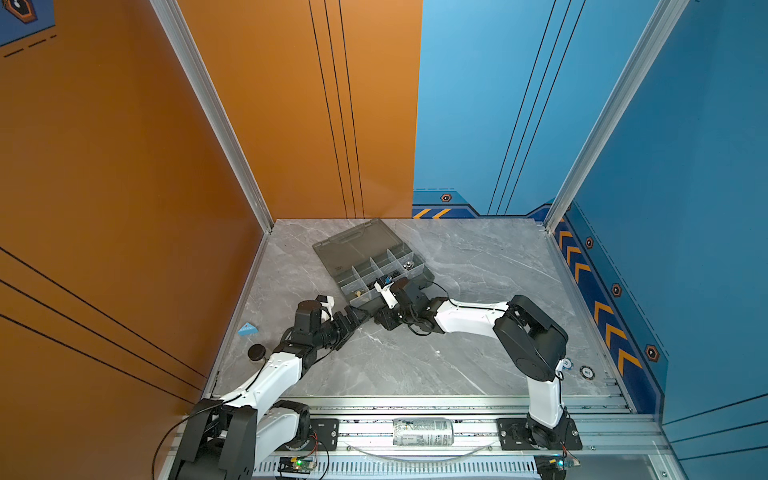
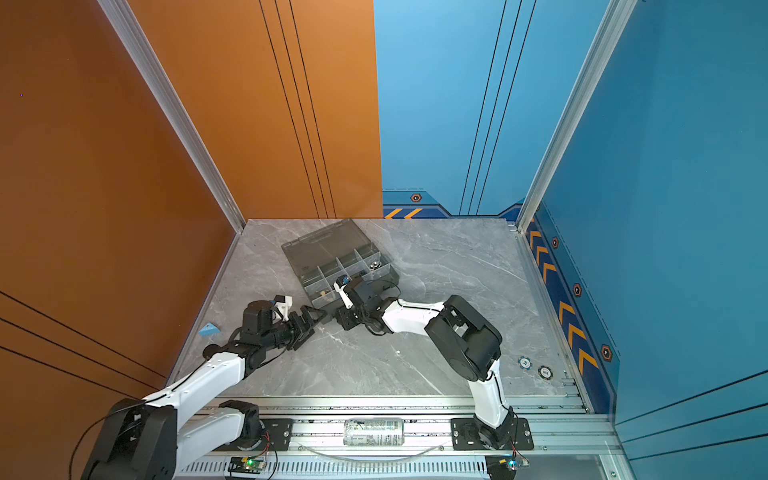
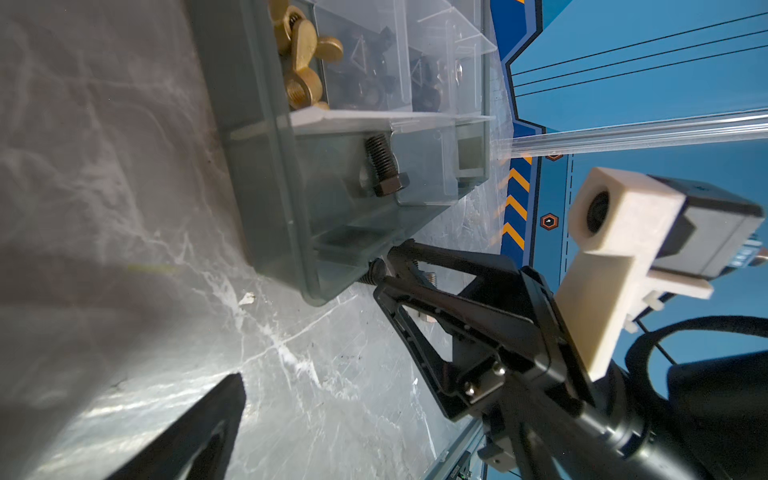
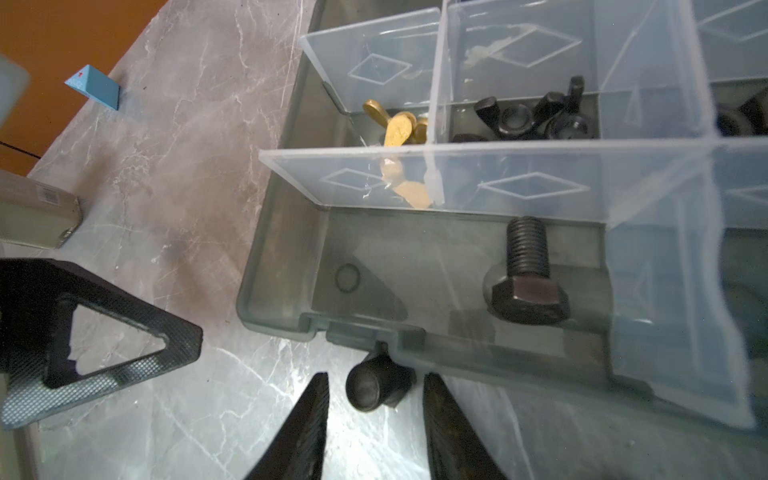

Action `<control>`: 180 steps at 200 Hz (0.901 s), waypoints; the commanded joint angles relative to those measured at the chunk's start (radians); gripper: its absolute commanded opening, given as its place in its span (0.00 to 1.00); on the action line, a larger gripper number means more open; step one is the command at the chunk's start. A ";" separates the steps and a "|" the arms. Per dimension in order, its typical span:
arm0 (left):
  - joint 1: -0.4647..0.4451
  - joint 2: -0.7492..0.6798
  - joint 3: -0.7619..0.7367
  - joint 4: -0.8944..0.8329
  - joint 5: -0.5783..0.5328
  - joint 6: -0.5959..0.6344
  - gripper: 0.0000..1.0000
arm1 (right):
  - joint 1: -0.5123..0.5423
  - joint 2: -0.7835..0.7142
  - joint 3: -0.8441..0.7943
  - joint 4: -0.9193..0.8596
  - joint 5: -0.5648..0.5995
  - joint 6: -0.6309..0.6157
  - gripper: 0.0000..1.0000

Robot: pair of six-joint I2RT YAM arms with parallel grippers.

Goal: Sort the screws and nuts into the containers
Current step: 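Move the open right gripper down to the next black bolt at the box edge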

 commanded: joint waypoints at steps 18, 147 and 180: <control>0.012 0.009 -0.013 0.001 0.024 0.004 0.98 | 0.014 0.043 -0.009 0.038 0.013 0.019 0.38; 0.014 0.011 -0.011 -0.006 0.024 0.008 0.98 | 0.020 0.089 -0.017 0.101 0.034 0.041 0.31; 0.013 0.011 -0.011 -0.006 0.024 0.008 0.98 | 0.017 0.091 -0.034 0.120 0.047 0.049 0.29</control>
